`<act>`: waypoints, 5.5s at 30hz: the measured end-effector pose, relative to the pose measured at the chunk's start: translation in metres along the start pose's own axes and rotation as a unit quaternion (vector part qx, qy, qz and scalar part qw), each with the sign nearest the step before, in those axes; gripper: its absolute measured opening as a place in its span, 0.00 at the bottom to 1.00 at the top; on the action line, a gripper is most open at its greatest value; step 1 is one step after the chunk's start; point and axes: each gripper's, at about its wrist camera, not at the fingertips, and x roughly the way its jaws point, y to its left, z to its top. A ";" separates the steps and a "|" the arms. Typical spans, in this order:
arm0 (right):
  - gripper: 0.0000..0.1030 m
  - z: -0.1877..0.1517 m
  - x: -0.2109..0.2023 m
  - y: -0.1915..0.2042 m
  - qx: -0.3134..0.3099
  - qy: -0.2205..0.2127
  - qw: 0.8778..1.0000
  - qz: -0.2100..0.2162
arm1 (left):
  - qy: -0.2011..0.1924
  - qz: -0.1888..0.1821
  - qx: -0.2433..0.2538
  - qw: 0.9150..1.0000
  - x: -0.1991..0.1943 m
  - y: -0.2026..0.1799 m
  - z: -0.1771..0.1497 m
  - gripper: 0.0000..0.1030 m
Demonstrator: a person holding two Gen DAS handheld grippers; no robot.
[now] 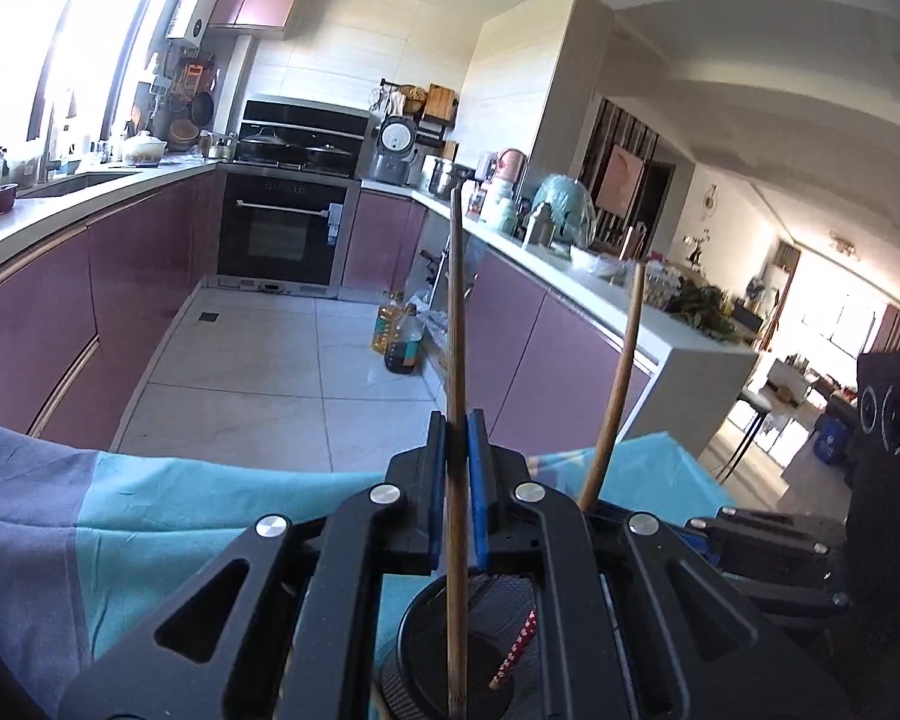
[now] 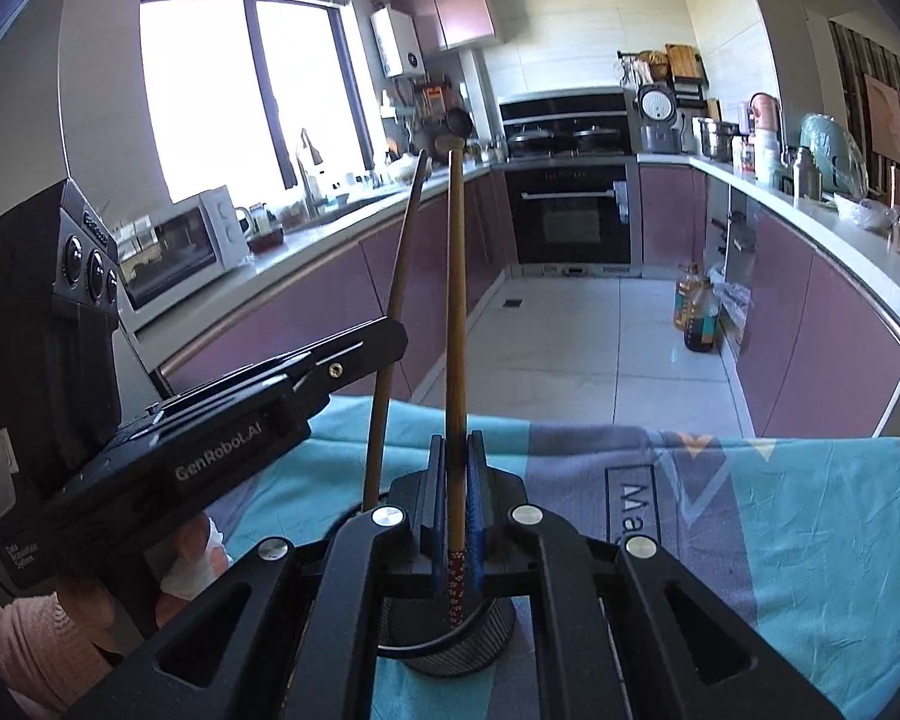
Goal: Organize utensils
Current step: 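Lift the chopsticks upright with both tools and carry them over the mesh cup, then lower both chopsticks into the mesh cup and open both tools, then grasp another chopstick with the right tool while the left tool grasps one too, then lift both held chopsticks upright and carry them over the mesh cup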
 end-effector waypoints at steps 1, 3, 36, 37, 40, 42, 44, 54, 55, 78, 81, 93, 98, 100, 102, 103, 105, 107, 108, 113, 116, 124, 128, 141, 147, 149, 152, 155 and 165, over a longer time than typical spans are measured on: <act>0.05 -0.001 0.003 -0.001 0.000 0.007 1.000 0.000 | 0.007 0.001 0.004 1.000 0.003 0.001 -0.007 0.08; 0.05 -0.004 0.007 -0.003 0.002 0.018 1.000 -0.001 | 0.024 0.005 0.014 1.000 0.005 0.003 -0.019 0.08; 0.32 -0.075 -0.029 0.037 -0.012 0.060 0.995 0.080 | 0.125 0.032 0.054 0.990 -0.102 0.109 -0.080 0.40; 0.32 -0.080 -0.023 0.037 -0.006 0.071 0.994 0.082 | 0.135 0.035 0.051 0.989 -0.103 0.113 -0.088 0.40; 0.32 -0.093 -0.005 0.037 0.013 0.101 0.992 0.081 | 0.166 0.044 0.048 0.984 -0.104 0.127 -0.113 0.39; 0.32 -0.100 0.005 0.038 0.020 0.114 0.990 0.075 | 0.183 0.043 0.040 0.981 -0.106 0.136 -0.126 0.39; 0.32 -0.104 0.012 0.042 0.017 0.121 0.991 0.063 | 0.191 0.043 0.039 0.980 -0.109 0.140 -0.139 0.39; 0.29 -0.117 0.028 0.049 0.020 0.133 0.991 0.022 | 0.218 0.042 0.063 0.973 -0.099 0.117 -0.162 0.39; 0.27 -0.119 0.027 0.049 0.019 0.134 0.991 0.017 | 0.219 0.042 0.064 0.973 -0.098 0.116 -0.163 0.39; 0.22 -0.117 0.052 0.070 -0.014 0.143 0.989 -0.036 | 0.242 0.067 0.073 0.965 -0.072 0.111 -0.166 0.36; 0.23 -0.116 0.055 0.070 -0.014 0.143 0.989 -0.038 | 0.244 0.069 0.075 0.964 -0.066 0.110 -0.165 0.32; 0.06 -0.118 0.049 0.052 0.048 0.130 0.990 -0.001 | 0.242 0.054 0.013 0.969 -0.062 0.119 -0.161 0.08; 0.06 -0.114 0.036 0.054 0.040 0.115 0.992 0.015 | 0.232 0.044 0.010 0.972 -0.070 0.116 -0.157 0.07; 0.06 -0.113 0.033 0.059 0.028 0.115 0.993 0.025 | 0.233 0.038 0.015 0.972 -0.073 0.114 -0.157 0.07; 0.06 -0.113 0.032 0.063 0.015 0.122 0.992 0.029 | 0.236 0.032 0.023 0.971 -0.076 0.110 -0.159 0.07; 0.06 -0.114 0.033 0.064 0.011 0.125 0.992 0.030 | 0.238 0.029 0.028 0.970 -0.077 0.107 -0.161 0.07; 0.06 -0.116 0.035 0.064 0.006 0.133 0.991 0.029 | 0.243 0.026 0.037 0.969 -0.078 0.105 -0.164 0.07; 0.06 -0.117 0.037 0.065 0.005 0.140 0.990 0.027 | 0.250 0.027 0.044 0.967 -0.076 0.102 -0.169 0.07; 0.06 -0.118 0.039 0.066 0.005 0.144 0.989 0.025 | 0.252 0.027 0.047 0.966 -0.075 0.101 -0.169 0.08; 0.08 -0.118 0.046 0.067 -0.001 0.156 0.987 0.021 | 0.263 0.020 0.051 0.963 -0.067 0.101 -0.172 0.08; 0.09 -0.117 0.052 0.068 -0.001 0.162 0.987 0.022 | 0.268 0.014 0.055 0.962 -0.061 0.102 -0.170 0.12; 0.06 -0.113 0.046 0.069 -0.003 0.150 0.988 0.034 | 0.276 0.002 0.034 0.961 -0.046 0.116 -0.160 0.08; 0.06 -0.107 0.031 0.070 -0.008 0.131 0.991 0.039 | 0.270 0.003 0.028 0.963 -0.050 0.116 -0.159 0.07; 0.06 -0.072 -0.033 0.062 -0.008 0.035 0.998 0.056 | 0.182 -0.065 0.024 0.981 -0.110 0.097 -0.106 0.07; 0.06 -0.057 -0.056 0.053 -0.004 -0.004 0.998 0.059 | 0.141 -0.094 0.023 0.985 -0.135 0.088 -0.078 0.07; 0.06 -0.049 -0.062 0.050 -0.004 -0.015 0.998 0.061 | 0.128 -0.099 0.023 0.987 -0.140 0.085 -0.068 0.07; 0.06 -0.035 -0.071 0.046 -0.009 -0.036 0.998 0.056 | 0.111 -0.108 0.017 0.988 -0.144 0.080 -0.054 0.07; 0.06 -0.021 -0.080 0.043 -0.013 -0.054 0.997 0.053 | 0.090 -0.109 0.012 0.990 -0.146 0.075 -0.039 0.07; 0.06 0.025 -0.101 0.026 -0.022 -0.108 0.993 0.032 | 0.034 -0.121 0.008 0.992 -0.142 0.046 0.016 0.07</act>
